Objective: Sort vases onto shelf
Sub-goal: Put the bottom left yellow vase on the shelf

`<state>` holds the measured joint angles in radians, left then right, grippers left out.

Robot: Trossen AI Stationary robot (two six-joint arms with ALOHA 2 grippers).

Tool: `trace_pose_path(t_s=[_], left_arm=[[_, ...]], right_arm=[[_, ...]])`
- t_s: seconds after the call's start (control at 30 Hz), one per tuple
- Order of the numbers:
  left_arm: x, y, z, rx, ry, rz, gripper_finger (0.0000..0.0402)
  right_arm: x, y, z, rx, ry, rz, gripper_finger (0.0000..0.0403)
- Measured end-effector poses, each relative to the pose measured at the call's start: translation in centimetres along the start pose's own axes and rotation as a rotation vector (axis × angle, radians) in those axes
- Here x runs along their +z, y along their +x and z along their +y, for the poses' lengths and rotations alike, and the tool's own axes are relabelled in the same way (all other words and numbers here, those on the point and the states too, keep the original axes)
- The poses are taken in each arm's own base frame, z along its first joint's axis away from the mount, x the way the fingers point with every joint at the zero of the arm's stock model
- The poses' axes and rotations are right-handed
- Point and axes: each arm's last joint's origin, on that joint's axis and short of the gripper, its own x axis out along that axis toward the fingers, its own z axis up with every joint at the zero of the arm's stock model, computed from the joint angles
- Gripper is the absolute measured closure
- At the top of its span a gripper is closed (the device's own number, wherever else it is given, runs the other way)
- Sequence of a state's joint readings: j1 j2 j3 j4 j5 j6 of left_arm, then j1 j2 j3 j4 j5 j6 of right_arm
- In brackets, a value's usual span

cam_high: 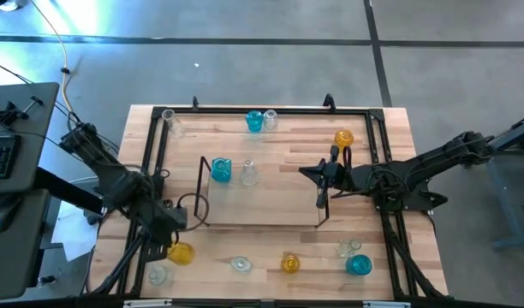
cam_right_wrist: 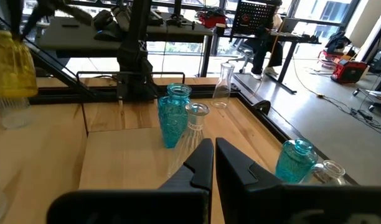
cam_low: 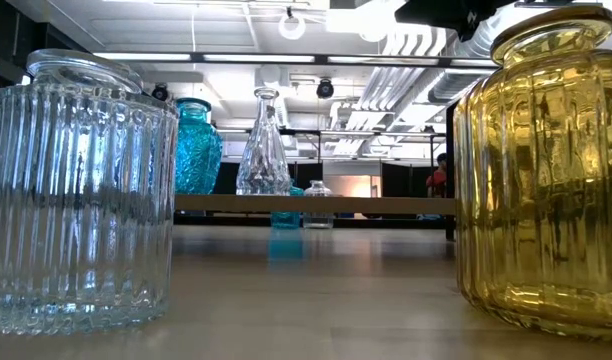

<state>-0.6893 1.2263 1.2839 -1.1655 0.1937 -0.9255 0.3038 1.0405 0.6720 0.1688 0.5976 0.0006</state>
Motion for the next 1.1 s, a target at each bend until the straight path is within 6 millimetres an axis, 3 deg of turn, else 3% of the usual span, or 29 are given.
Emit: trace_pose_path(t_s=[0.33, 0.87, 1.1], left_arm=[[6.6, -4.2, 1.2, -0.07, 0.011, -0.164, 0.04], [21.5, -4.8, 6.0, 0.115, 0.256, -0.022, 0.04], [24.8, -5.6, 7.9, 0.093, 0.35, -0.097, 0.04]], right_arm=[[0.0, 0.0, 0.0, 0.0, 0.0, -0.001, 0.0403], [-0.5, 0.0, 0.0, 0.002, -0.036, 0.045, 0.0403], [-0.5, -0.6, 0.9, 0.048, -0.075, 0.042, 0.0403]])
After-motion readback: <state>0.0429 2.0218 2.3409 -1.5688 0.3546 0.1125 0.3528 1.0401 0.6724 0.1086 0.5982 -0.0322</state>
